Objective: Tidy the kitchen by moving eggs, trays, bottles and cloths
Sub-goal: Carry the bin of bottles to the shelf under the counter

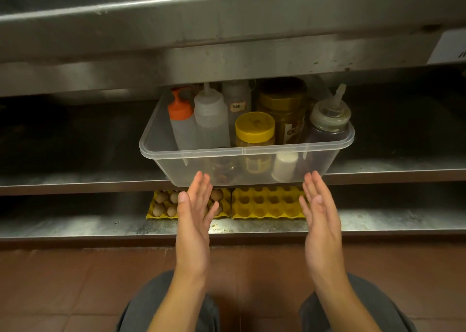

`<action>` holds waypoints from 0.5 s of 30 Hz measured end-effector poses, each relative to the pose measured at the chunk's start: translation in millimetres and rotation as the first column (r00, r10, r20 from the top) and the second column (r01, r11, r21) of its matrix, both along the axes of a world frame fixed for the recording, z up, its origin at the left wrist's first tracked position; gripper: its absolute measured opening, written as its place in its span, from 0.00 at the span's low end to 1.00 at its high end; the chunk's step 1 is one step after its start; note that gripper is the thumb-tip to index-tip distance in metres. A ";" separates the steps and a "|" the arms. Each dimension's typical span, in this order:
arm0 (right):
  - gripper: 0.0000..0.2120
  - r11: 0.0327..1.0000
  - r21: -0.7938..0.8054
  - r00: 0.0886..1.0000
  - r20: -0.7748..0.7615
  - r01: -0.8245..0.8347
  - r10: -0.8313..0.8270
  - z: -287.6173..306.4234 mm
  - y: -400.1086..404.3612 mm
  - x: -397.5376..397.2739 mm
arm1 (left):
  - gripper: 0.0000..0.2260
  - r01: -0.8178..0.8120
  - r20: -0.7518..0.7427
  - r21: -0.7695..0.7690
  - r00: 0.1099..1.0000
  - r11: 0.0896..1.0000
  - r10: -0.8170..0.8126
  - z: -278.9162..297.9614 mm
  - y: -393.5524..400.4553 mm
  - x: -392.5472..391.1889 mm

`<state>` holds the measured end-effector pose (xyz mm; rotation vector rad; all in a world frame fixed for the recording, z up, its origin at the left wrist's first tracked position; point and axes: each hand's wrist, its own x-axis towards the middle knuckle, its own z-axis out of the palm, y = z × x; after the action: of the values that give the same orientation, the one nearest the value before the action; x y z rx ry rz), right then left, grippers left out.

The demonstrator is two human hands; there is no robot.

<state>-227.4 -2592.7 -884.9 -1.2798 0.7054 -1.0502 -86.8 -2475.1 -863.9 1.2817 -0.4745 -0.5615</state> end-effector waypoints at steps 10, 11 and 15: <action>0.32 1.000 -0.008 1.000 -0.010 -0.006 0.006 -3.1 0.5 8.5 | 0.31 0.051 0.016 0.008 0.999 0.999 -0.051 -4.7 -5.0 2.5; 0.32 1.000 -0.011 1.000 -0.014 -0.006 0.006 -2.9 -0.9 9.4 | 0.32 0.055 0.013 0.005 0.998 0.998 -0.055 -4.9 -6.0 4.8; 0.34 1.000 -0.022 0.999 -0.028 -0.015 0.015 -2.8 -8.9 13.5 | 0.32 0.061 0.020 0.012 0.998 0.998 -0.061 -5.0 -14.3 11.8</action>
<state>-213.9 -2601.6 -887.8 -1.3197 0.7060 -1.0322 -75.0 -2489.4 -868.9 1.2878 -0.5294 -0.6032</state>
